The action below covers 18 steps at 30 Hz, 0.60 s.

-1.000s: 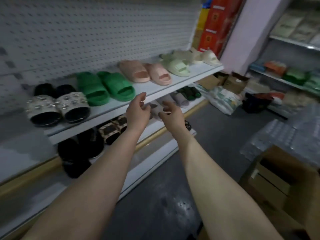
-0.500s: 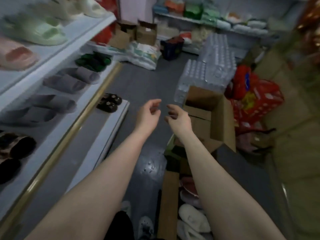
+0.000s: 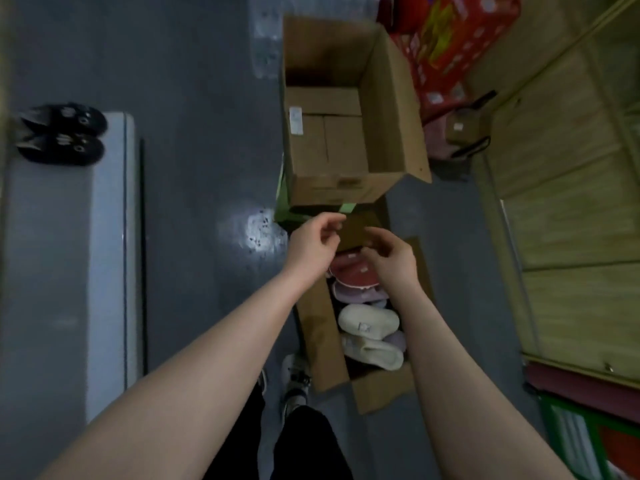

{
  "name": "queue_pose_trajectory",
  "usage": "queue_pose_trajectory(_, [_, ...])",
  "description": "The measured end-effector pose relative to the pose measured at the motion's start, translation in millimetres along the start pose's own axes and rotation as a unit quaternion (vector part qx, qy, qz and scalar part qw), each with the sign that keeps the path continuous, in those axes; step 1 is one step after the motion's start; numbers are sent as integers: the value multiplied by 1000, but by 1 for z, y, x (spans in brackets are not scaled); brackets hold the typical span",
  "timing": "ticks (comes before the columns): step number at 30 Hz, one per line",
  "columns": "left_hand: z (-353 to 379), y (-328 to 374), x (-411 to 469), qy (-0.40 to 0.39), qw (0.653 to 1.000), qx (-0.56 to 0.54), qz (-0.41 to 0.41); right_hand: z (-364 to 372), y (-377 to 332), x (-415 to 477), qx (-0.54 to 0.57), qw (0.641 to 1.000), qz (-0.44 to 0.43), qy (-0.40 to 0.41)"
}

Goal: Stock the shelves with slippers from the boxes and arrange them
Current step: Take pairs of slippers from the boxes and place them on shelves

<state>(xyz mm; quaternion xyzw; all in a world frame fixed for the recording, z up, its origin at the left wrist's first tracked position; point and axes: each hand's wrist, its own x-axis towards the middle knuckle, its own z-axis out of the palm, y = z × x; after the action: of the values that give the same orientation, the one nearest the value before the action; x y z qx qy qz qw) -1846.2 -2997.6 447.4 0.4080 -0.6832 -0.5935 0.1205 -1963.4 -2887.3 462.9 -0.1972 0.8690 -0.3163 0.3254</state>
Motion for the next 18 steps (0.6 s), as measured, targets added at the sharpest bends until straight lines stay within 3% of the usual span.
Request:
queue_pose_trajectory(9, [63,-89,12,-69,995,36,-69,33,142,28,71,982,176,12])
queue_pose_trajectory(18, [142,-216,68,-102,976,74,-175,101,296,95,133,953,270,-3])
